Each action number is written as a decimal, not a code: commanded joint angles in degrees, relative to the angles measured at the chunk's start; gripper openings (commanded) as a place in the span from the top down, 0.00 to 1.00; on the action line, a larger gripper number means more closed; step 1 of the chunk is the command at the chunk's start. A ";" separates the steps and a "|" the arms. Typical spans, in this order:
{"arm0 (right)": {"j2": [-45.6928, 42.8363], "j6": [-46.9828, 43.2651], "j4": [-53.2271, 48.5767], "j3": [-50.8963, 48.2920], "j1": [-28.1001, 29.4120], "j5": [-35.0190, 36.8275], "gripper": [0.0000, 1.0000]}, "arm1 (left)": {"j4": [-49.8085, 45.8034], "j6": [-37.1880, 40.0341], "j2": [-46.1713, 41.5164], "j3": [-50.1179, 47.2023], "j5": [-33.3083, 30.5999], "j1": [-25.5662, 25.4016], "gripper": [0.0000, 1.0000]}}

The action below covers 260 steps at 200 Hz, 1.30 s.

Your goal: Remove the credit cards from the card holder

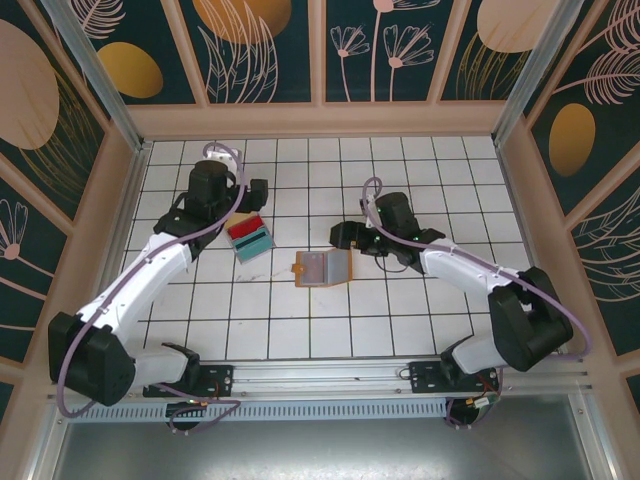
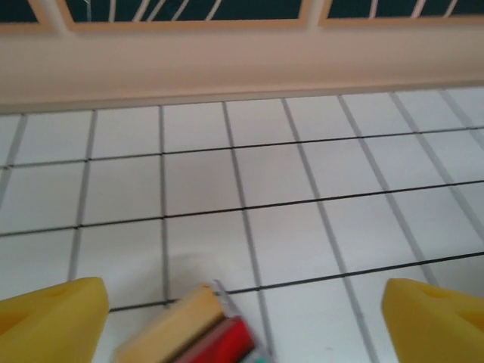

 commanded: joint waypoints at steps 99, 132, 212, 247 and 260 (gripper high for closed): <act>5.48 -1.87 -6.85 -2.31 2.55 10.63 0.67 | 10.91 -32.34 0.04 -17.65 19.30 -5.64 0.33; 6.24 -1.89 -5.84 -3.35 2.70 10.31 0.75 | 13.00 -35.68 3.47 -19.17 19.55 -8.80 0.39; 7.13 -0.42 -3.63 -4.78 3.12 10.63 0.95 | 13.18 -37.25 13.35 -15.66 20.47 -14.51 0.48; 7.10 0.11 -3.27 -5.14 3.24 10.72 1.00 | 11.23 -35.95 18.07 -12.54 20.26 -16.67 0.50; 7.12 0.18 -3.17 -5.20 3.21 10.64 1.00 | 11.29 -35.82 18.90 -11.99 20.39 -17.30 0.50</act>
